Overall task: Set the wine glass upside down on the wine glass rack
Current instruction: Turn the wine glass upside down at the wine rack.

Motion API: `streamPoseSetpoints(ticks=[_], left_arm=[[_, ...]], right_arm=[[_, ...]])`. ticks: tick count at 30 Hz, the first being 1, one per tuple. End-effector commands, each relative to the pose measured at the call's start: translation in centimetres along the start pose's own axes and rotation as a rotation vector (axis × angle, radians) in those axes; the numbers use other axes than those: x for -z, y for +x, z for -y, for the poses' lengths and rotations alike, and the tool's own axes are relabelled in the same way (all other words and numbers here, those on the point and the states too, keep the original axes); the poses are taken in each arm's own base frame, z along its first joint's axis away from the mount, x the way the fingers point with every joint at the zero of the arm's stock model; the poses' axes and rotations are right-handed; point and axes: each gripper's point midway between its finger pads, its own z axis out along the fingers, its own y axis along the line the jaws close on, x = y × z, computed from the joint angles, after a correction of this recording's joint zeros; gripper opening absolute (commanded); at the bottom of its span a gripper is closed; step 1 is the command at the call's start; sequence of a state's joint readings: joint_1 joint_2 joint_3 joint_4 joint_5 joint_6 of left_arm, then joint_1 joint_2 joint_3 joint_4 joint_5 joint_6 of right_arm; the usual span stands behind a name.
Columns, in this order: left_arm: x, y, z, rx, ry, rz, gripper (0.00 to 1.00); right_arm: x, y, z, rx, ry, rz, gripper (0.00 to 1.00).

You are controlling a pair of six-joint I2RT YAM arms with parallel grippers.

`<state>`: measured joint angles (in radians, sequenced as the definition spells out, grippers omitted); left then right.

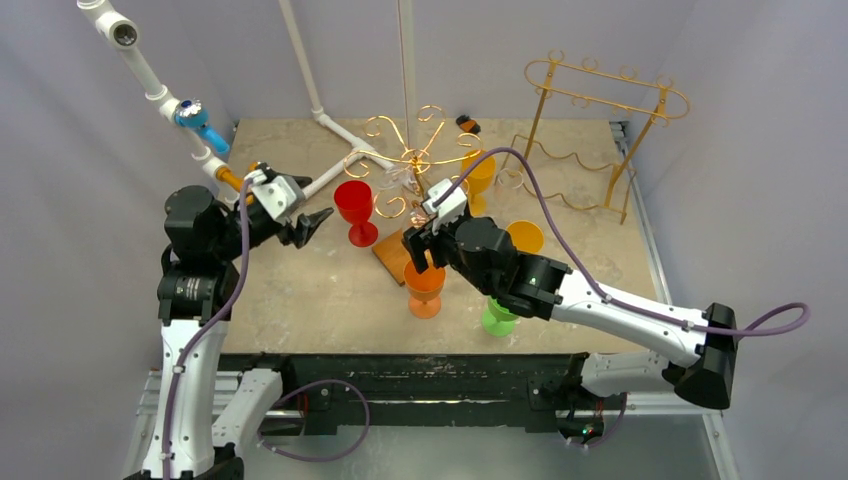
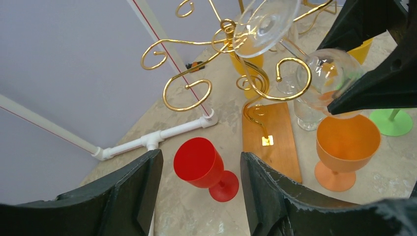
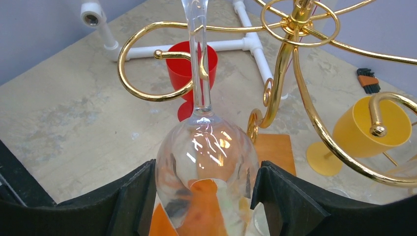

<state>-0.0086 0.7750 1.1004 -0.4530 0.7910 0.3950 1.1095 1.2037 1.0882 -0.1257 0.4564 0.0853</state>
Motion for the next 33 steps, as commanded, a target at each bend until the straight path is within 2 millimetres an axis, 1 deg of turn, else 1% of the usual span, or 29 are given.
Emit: streamPoseSetpoints(ticks=[1,2,4,8,11,14,20,27,30,33], left_arm=[[-1.0,0.0,-2.1,0.04,-0.061,0.003,0.62],[-1.2,0.3,-2.3,0.049,-0.061,-0.004,0.62],[-1.8,0.9,-2.7,0.062,-0.061,-0.014,0.61],[-2.7,1.3,-3.6,0.069,-0.07,-0.014,0.6],[-3.2,1.2,-3.7,0.075,-0.064,-0.006,0.6],[-3.7,1.2,-3.5,0.075,-0.054,0.0,0.59],[-4.3,1.4,-3.6,0.089,-0.047,0.013,0.58],[-4.4,1.1,-3.8,0.072,-0.059,0.023,0.58],[-4.6,1.0,-3.9,0.079,-0.063,0.024,0.58],[-4.7,1.0,-4.1,0.079,-0.067,0.023,0.57]], right_arm=[[-0.5,-2.2,-0.7,-0.016,-0.032,0.094,0.13],[-0.5,-1.9,-0.7,-0.012,-0.033,0.088,0.12],[-0.6,-2.1,-0.9,-0.02,-0.039,0.109,0.12],[-0.9,-1.8,-1.0,-0.011,-0.039,0.109,0.12],[-1.4,-1.6,-0.6,0.0,-0.02,0.101,0.09],[-1.6,-1.5,-0.4,0.004,-0.014,0.105,0.08],[-1.9,-1.3,-0.8,0.017,-0.037,0.128,0.08],[-1.9,-1.3,-1.6,0.051,-0.096,0.191,0.07],[-1.6,-1.6,-1.7,0.058,-0.111,0.244,0.02],[-1.3,-2.1,-1.8,0.064,-0.122,0.305,0.0]])
